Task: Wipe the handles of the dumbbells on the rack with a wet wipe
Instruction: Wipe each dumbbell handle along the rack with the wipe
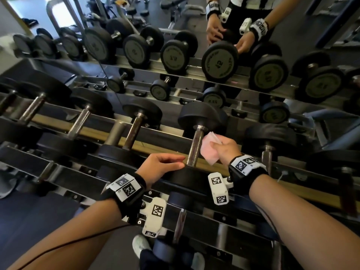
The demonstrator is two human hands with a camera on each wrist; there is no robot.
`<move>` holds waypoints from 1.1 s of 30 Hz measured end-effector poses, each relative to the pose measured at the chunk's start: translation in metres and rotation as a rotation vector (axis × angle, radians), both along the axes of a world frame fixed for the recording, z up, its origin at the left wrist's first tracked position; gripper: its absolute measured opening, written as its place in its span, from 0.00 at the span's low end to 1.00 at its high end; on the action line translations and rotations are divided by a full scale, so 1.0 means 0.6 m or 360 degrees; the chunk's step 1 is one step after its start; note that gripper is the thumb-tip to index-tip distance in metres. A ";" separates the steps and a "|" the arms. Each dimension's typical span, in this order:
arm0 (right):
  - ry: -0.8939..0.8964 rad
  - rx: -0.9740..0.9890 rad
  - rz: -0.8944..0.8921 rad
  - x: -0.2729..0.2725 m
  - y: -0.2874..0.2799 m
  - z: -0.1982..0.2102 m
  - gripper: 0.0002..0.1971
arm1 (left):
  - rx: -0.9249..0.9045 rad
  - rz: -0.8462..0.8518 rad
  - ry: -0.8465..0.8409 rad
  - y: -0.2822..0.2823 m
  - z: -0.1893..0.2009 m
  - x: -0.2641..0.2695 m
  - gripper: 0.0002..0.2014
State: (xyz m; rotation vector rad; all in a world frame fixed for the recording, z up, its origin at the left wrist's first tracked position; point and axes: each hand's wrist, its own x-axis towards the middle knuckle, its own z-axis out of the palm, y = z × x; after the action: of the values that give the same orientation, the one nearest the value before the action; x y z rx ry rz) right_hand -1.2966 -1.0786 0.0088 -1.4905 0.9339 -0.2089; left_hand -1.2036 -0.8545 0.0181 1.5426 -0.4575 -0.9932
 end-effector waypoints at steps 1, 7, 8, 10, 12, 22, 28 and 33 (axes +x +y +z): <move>-0.0006 0.0046 0.0029 0.002 -0.001 0.001 0.22 | -0.0001 -0.0020 0.0022 0.000 -0.002 0.001 0.18; -0.0056 0.0022 0.0414 -0.008 0.010 0.008 0.22 | 0.0021 -0.0100 0.0071 0.003 -0.010 0.007 0.21; -0.0056 0.0050 0.0466 -0.013 0.014 0.010 0.21 | 0.0020 -0.0100 0.0082 0.002 -0.009 0.008 0.20; -0.0020 0.0217 0.0576 -0.026 0.018 0.017 0.19 | 0.0013 -0.0089 0.0098 0.000 -0.008 0.008 0.17; 0.0018 0.0332 0.0744 -0.036 0.018 0.028 0.14 | 0.0025 -0.0093 0.0105 0.001 -0.008 0.010 0.16; 0.0097 -0.0422 0.0401 -0.004 -0.010 0.036 0.21 | 0.0059 -0.0136 0.0097 0.006 0.002 0.007 0.15; 0.0064 0.0008 0.0584 -0.012 0.014 0.028 0.17 | 0.0077 -0.0137 0.0131 0.004 0.004 0.009 0.16; 0.0133 0.0214 0.0885 -0.045 0.022 0.019 0.11 | 0.0073 -0.0166 0.0144 0.005 0.001 0.012 0.14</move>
State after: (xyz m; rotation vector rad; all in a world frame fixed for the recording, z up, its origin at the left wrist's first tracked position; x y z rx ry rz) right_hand -1.3236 -1.0654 0.0203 -1.5815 0.5541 0.3166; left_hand -1.1965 -0.8518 0.0189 1.5200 -0.4583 -1.1562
